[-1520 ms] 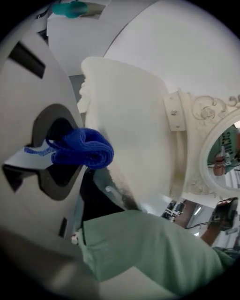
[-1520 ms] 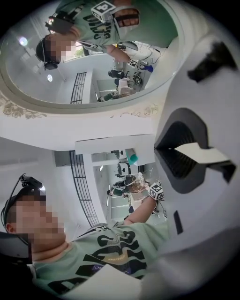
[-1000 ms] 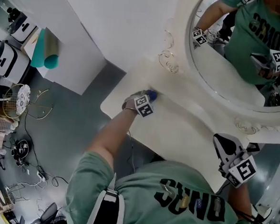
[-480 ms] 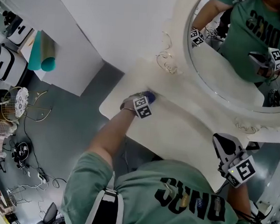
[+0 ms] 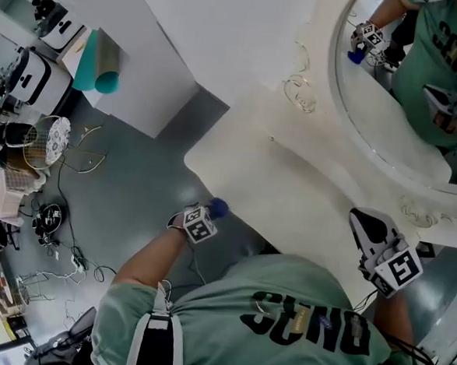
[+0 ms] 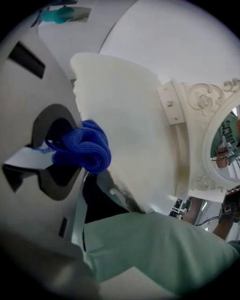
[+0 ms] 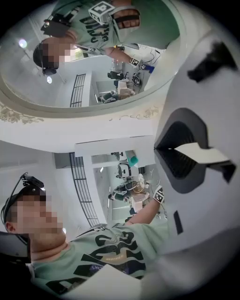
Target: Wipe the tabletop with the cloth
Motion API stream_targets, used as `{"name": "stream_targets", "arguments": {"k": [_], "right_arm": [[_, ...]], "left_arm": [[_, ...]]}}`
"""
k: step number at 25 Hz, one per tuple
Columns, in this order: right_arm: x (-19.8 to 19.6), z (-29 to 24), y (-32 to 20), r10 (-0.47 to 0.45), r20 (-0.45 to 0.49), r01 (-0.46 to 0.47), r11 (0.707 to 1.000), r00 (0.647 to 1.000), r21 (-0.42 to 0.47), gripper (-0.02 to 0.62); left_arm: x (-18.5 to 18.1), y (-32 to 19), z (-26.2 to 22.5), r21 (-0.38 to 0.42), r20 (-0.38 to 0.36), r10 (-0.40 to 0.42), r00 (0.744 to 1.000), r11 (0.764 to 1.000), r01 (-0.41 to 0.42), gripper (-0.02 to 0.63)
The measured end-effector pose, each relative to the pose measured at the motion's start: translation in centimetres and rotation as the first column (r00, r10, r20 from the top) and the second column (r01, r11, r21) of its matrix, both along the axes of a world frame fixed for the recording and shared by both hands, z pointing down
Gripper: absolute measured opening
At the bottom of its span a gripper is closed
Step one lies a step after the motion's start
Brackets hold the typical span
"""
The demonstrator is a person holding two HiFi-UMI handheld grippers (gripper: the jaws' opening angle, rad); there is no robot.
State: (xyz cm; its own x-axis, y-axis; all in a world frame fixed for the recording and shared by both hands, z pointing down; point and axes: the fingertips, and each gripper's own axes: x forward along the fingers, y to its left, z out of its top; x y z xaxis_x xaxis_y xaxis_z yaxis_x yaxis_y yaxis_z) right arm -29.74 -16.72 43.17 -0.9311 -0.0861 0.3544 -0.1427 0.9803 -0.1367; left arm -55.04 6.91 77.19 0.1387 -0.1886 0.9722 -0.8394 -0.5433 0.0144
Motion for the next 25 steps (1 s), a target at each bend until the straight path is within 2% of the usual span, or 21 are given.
{"name": "stream_targets", "arguments": {"k": [2,3,5,7,10,13,15,18,22,25], "right_arm": [[0.0,-0.2,0.3,-0.018,0.014,0.018,1.000,1.000,-0.001,0.012],[0.1,-0.3,0.4,-0.024,0.019,0.024,1.000,1.000,0.000,0.011],[0.6,-0.4,0.3,-0.023,0.021,0.023,1.000,1.000,0.003,0.012],[1.2,-0.5,0.1,-0.009,0.021,0.009,1.000,1.000,0.004,0.012],[2.3,-0.6,0.2,0.014,0.008,-0.014,1.000,1.000,0.011,0.011],[3.3,-1.3,0.4,0.047,0.000,-0.047,0.999,0.999,0.023,0.012],[4.5,-1.4,0.2,0.077,-0.013,-0.077,0.997,0.997,0.031,0.012],[6.7,-1.3,-0.3,0.124,-0.024,-0.123,0.992,0.992,0.035,0.012],[9.1,-1.3,-1.0,0.200,-0.039,-0.198,0.980,0.979,0.034,0.012],[10.1,-1.3,-1.0,0.231,-0.045,-0.230,0.973,0.972,0.031,0.012]], "left_arm": [[1.2,4.8,1.3,-0.087,-0.010,-0.013,1.000,0.996,0.012,0.084],[1.9,6.2,1.8,-0.099,-0.017,-0.026,1.000,0.995,0.025,0.084],[3.2,5.3,1.2,-0.052,-0.042,-0.062,0.997,0.997,0.060,0.084],[4.1,0.2,-1.0,0.054,-0.072,-0.081,0.994,0.995,0.085,0.084],[5.0,-10.2,-4.0,0.207,-0.090,-0.076,0.993,0.974,0.093,0.084],[5.5,-20.0,-5.2,0.292,-0.072,-0.065,0.995,0.953,0.084,0.084],[5.7,-24.9,-5.1,0.319,-0.022,-0.045,0.999,0.947,0.050,0.084],[6.1,-29.4,-3.7,0.313,0.048,-0.032,0.998,0.950,0.015,0.084],[6.7,-31.4,-2.2,0.293,0.103,-0.034,0.994,0.956,0.002,0.086],[6.7,-31.6,-2.0,0.290,0.104,-0.036,0.994,0.957,0.005,0.087]]}}
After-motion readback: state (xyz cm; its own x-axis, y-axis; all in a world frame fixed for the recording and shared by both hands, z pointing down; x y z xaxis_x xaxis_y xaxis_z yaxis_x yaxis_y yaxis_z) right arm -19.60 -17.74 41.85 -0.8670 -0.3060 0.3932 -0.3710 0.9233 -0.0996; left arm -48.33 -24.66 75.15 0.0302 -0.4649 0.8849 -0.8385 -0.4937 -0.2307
